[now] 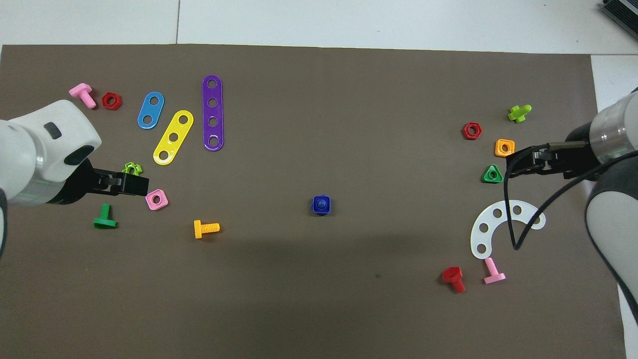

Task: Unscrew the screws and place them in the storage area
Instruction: 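Reach the left gripper toward the small blue nut mid-mat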

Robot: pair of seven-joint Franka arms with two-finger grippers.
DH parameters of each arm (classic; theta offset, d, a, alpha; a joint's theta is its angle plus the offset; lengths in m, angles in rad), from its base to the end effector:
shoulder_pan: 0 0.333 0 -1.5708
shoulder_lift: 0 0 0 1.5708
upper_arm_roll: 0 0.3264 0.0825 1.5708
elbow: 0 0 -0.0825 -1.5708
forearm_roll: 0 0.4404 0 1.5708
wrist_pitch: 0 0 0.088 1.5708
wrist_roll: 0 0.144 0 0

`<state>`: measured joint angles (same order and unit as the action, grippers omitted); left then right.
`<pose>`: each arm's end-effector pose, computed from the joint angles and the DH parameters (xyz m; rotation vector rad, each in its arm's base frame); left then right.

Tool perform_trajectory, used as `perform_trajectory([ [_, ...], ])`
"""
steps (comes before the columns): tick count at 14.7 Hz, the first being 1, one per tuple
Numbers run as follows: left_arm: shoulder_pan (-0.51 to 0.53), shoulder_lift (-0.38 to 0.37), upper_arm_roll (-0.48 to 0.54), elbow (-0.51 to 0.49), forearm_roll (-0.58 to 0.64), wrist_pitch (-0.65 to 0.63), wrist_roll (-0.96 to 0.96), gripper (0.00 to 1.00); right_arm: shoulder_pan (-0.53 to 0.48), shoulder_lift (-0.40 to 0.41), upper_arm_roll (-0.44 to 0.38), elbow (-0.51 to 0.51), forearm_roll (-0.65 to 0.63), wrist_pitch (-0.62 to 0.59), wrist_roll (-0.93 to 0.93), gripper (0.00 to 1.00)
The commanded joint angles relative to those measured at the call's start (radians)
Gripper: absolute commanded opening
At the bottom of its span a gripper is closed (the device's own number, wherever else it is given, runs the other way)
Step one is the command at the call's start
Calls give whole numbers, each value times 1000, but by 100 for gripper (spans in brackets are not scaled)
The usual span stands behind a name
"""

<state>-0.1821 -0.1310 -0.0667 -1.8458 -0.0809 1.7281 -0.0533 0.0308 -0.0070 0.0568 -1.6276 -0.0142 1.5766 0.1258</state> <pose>0.5562 -0.1536 0.5432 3.0564 -0.2802 0.0034 0.6036 0.0511 0.5727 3.1212 -0.0590 -0.0659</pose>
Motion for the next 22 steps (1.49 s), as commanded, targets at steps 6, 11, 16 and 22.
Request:
perform_trajectory([
  [6,-192,37,13,-39,-48,149,-238,100,-20,-24,9,-24,28,3,-34,100],
  [11,-286,94,13,-82,-50,254,-310,100,-20,-24,9,-24,28,3,-34,100],
  [16,-344,183,13,-85,-50,378,-336,100,-20,-24,9,-24,28,3,-32,100],
  [22,-424,315,13,-115,-50,598,-393,100,-20,-24,9,-24,28,3,-32,100],
])
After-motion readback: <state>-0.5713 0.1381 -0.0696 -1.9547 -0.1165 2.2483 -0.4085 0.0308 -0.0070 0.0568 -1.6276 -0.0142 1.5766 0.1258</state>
